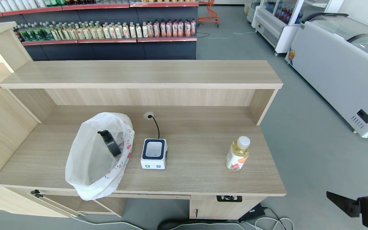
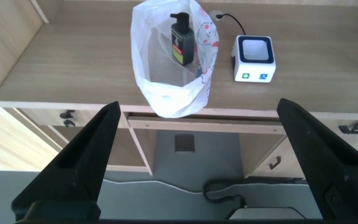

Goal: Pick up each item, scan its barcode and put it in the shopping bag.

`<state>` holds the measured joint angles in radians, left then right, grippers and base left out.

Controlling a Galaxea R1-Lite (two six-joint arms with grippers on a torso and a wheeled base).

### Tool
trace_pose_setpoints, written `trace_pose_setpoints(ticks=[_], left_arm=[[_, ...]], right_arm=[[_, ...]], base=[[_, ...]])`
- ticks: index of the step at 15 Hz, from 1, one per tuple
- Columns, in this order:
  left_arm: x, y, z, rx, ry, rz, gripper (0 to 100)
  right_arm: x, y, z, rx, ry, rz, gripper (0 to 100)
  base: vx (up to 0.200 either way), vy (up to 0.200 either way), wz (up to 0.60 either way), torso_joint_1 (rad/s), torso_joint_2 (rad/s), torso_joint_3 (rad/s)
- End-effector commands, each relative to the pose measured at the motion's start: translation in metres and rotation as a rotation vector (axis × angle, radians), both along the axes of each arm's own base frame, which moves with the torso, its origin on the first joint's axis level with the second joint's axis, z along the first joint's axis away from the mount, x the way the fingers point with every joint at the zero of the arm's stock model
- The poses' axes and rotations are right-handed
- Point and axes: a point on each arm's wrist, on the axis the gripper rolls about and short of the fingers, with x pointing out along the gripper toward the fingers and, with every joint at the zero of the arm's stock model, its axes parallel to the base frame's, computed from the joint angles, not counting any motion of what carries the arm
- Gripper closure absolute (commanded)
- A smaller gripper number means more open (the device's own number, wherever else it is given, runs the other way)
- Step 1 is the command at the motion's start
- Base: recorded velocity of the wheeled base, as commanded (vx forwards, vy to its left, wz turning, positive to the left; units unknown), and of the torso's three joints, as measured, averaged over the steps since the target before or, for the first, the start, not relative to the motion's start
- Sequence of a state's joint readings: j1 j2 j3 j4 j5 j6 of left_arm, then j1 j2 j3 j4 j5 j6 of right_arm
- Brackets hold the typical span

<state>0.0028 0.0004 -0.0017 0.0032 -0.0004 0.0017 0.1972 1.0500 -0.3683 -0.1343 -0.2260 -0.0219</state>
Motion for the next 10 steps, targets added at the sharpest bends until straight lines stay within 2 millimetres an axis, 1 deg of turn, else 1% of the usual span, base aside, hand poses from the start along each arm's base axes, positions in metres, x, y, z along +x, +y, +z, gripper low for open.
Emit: trace_pose_setpoints(ticks=[1, 4, 5, 6, 7, 10], left_arm=[[0.0, 0.0, 0.0, 0.0, 0.0, 0.001, 0], [0.0, 0.0, 0.0, 0.0, 0.0, 0.001, 0], [0.0, 0.0, 0.0, 0.0, 0.0, 0.001, 0], [0.0, 0.0, 0.0, 0.0, 0.0, 0.001, 0], [0.0, 0.0, 0.0, 0.0, 0.0, 0.001, 0], [0.0, 0.0, 0.0, 0.0, 0.0, 0.001, 0]], right_arm=[[0.057, 0.01, -0.018, -0.034, 0.106, -0.015, 0], [0.095, 0.017, -0.042, -0.046, 0.091, -0.031, 0], [0.1, 0.018, -0.045, -0.045, 0.085, -0.033, 0], [0.111, 0.022, -0.053, -0.043, 0.067, -0.025, 0], [0.122, 0.031, -0.063, -0.039, 0.053, 0.001, 0], [0.143, 0.05, -0.078, -0.015, 0.004, 0.046, 0]], base=[[0.0, 0.0, 0.0, 0.0, 0.0, 0.0], [0.0, 0.0, 0.0, 0.0, 0.0, 0.0], [0.0, 0.0, 0.0, 0.0, 0.0, 0.0], [0.0, 0.0, 0.0, 0.0, 0.0, 0.0], [0.0, 0.0, 0.0, 0.0, 0.0, 0.0], [0.0, 0.0, 0.0, 0.0, 0.0, 0.0]])
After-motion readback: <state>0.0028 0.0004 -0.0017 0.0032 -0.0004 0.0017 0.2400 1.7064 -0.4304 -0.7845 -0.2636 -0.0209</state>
